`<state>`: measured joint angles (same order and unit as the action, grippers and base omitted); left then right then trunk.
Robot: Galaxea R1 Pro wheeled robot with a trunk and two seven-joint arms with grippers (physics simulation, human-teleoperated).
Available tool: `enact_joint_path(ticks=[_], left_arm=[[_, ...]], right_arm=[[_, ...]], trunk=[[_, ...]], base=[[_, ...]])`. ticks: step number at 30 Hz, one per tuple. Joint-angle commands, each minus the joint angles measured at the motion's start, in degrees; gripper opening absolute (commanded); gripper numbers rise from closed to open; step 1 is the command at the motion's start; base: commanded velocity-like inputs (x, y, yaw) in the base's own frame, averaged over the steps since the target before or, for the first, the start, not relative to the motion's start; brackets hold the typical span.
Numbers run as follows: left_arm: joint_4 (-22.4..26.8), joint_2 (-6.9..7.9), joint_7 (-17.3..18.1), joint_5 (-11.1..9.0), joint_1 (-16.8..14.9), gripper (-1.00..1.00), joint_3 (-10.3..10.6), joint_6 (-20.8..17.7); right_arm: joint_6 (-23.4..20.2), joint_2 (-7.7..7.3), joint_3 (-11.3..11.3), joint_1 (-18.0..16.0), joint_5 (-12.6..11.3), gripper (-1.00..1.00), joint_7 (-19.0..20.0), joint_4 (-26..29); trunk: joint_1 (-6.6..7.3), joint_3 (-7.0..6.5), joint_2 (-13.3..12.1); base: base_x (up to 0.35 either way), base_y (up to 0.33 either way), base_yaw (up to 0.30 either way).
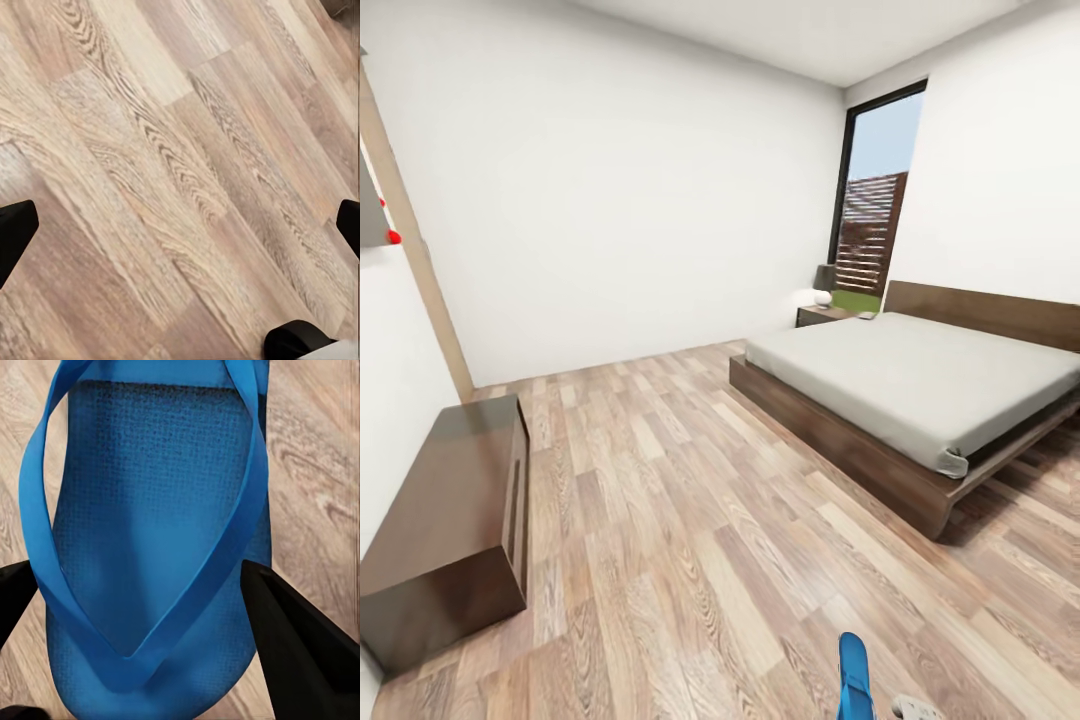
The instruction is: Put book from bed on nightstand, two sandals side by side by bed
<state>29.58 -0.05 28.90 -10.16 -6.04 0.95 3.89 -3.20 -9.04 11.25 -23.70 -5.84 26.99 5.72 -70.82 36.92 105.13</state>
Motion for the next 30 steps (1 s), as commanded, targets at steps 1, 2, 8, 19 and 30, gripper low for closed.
enact_joint_path(ticks=[1, 2, 8, 19, 30], left_arm=[[-0.05, 0.03, 0.1, -0.3, -0.03, 1.0, 0.1, 0.15], [-0.05, 0.04, 0.1, -0.3, -0.03, 1.0, 0.1, 0.15], [-0.05, -0.03, 0.1, -0.3, -0.03, 1.0, 0.1, 0.15], [-0.05, -0.12, 0.1, -0.3, -0.03, 1.0, 0.1, 0.14], [-0.05, -0.12, 0.1, -0.3, -0.03, 1.0, 0.1, 0.15]], right_arm=[[-0.33, -0.01, 0.0, -0.03, -0.58, -1.0, 0.17, 0.0], [-0.33, -0.01, 0.0, -0.03, -0.58, -1.0, 0.17, 0.0], [-0.32, -0.01, 0.0, -0.03, -0.58, -1.0, 0.17, 0.0], [-0.33, -0.01, 0.0, -0.03, -0.58, -1.0, 0.17, 0.0], [-0.33, -0.01, 0.0, -0.03, -0.58, -1.0, 0.17, 0.0]], trunk=[[0.23, -0.13, -0.39], [0.45, -0.31, -0.79], [1.77, -1.38, -3.2], [4.19, -3.36, -7.61], [6.6, -5.33, -12.02]], base=[[0.0, 0.0, -0.238], [0.0, 0.0, -0.238], [0.0, 0.0, -0.238], [0.0, 0.0, -0.235], [0.0, 0.0, -0.237]])
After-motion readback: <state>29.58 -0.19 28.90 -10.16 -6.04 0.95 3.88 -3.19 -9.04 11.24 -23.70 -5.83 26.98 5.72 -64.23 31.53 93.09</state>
